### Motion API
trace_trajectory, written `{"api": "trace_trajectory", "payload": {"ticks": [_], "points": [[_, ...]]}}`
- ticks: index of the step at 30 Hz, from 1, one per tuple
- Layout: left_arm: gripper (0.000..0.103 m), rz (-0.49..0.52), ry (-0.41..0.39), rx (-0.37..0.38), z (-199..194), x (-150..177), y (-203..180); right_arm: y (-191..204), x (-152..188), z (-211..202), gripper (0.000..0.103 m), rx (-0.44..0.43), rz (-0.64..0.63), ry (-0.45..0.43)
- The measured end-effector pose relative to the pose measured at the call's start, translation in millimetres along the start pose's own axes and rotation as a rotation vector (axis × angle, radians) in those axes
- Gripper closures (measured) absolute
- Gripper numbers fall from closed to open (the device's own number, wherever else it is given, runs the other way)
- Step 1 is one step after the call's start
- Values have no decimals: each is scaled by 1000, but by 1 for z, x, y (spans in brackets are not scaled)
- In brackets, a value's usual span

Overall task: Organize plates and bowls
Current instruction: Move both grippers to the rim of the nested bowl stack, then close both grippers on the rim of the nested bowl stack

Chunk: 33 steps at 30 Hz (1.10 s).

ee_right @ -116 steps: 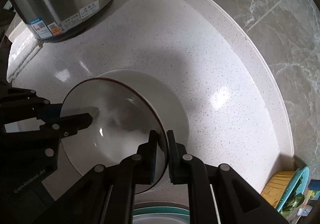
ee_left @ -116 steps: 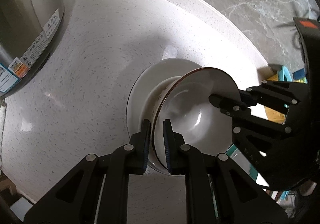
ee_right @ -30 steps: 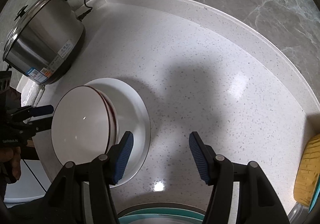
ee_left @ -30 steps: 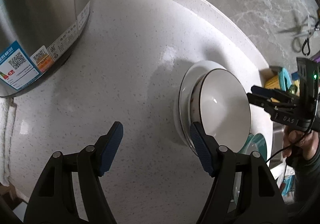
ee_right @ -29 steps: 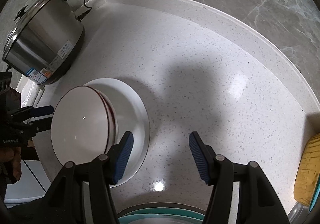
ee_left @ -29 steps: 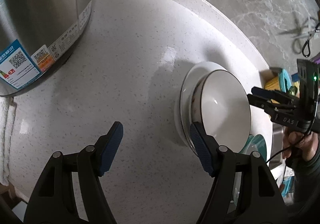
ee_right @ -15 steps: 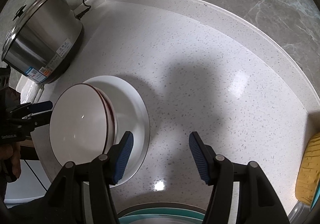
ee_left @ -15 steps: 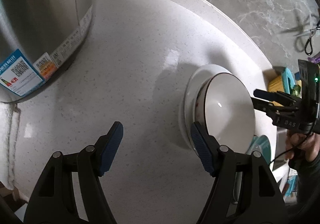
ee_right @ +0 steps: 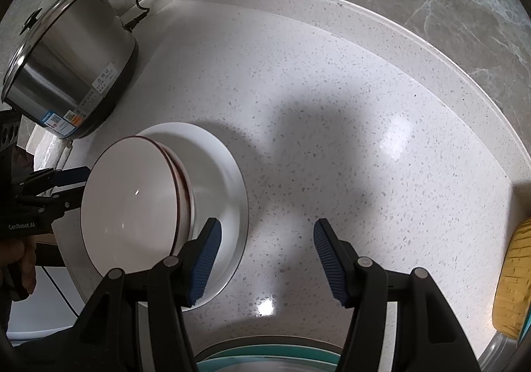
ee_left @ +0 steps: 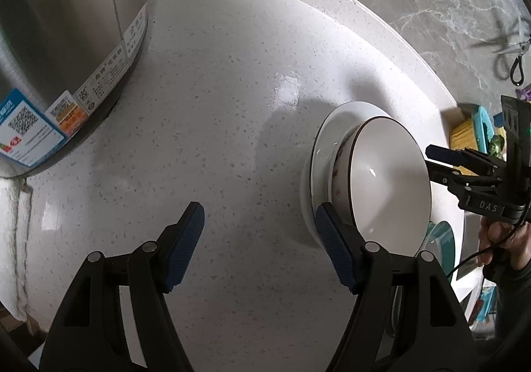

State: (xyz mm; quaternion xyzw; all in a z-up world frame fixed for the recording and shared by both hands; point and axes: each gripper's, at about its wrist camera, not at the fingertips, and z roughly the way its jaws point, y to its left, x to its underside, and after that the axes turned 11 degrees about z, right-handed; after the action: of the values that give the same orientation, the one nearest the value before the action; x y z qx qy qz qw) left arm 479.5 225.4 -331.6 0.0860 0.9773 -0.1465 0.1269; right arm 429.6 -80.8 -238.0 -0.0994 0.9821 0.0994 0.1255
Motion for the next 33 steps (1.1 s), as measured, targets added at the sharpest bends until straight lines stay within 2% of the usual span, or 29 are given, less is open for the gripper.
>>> {"api": "trace_trajectory", "payload": {"ticks": [7,10,13,20,26,33], "points": [[28,24,14,-27,4,-8,-5,2,0,5,41,-7,-12,16],[31,47,27,-30,11,-10,-11,1,0,7,44,2,-13,21],[40,58,35,-16,17,-11,-16,-1,-1,9,45,2,-7,28],[41,27,59,34,30,-10,-13,-7,-1,12,45,-2,16,36],[41,-2,77,54,48,-8,-17,-15,-3,14,46,-39,51,45],[45,14,64,51,52,-7,-21,-11,-1,15,62,-88,51,75]]}}
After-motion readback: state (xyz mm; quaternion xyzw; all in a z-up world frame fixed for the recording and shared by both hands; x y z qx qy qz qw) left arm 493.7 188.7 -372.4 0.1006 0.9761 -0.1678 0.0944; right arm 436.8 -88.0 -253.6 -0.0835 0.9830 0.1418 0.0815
